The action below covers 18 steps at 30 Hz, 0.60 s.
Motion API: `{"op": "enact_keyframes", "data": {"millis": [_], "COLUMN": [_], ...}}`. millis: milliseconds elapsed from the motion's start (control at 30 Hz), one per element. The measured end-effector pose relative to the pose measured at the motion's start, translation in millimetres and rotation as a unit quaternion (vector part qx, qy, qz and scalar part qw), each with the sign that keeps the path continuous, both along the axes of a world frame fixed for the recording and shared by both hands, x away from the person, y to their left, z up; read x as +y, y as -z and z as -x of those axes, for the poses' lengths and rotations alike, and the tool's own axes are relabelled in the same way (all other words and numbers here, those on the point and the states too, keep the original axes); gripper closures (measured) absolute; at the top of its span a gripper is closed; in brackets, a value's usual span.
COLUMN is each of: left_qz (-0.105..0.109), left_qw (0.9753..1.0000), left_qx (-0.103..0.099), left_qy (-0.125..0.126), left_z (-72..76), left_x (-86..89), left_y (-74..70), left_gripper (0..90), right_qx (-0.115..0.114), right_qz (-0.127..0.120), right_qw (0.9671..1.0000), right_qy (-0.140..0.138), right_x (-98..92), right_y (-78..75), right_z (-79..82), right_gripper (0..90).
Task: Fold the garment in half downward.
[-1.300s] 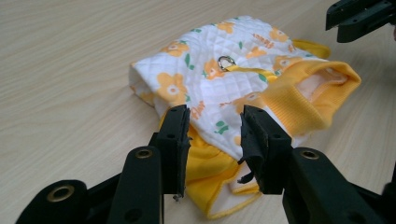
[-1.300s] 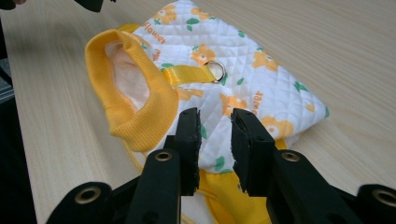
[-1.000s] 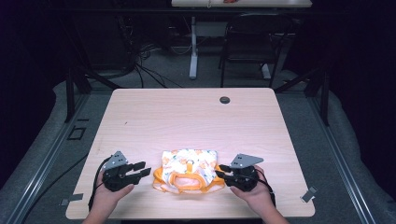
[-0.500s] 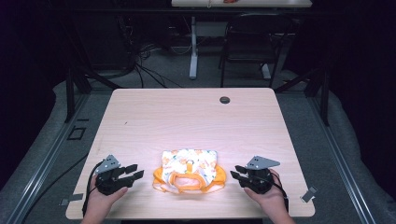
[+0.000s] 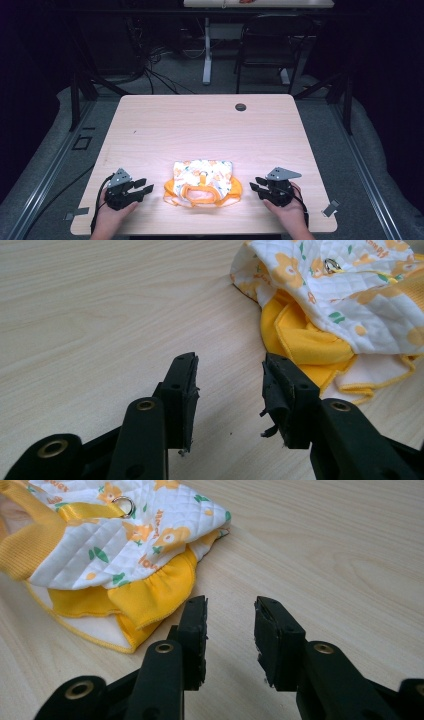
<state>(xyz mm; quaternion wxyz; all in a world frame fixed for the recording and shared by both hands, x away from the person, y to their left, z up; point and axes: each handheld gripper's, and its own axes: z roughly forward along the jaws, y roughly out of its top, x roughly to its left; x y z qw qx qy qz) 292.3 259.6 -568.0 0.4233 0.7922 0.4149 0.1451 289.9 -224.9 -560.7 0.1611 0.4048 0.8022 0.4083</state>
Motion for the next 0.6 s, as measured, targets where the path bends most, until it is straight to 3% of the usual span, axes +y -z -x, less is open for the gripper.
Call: {"op": "enact_keyframes", "data": {"millis": [600], "left_qz": [0.008], "left_qw": [1.0], "left_qx": [-0.002], "left_qy": [-0.003], "left_z": [-3.8], "left_x": [-2.2], "left_y": [-1.0], "left_gripper": [50.9], "right_qx": [-0.017], "right_qz": [-0.01], "right_qw": [0.9997], "right_qy": [0.013], "right_x": [-0.7], "right_y": [3.3], "right_z": [-2.8], "right_gripper": [59.6]}}
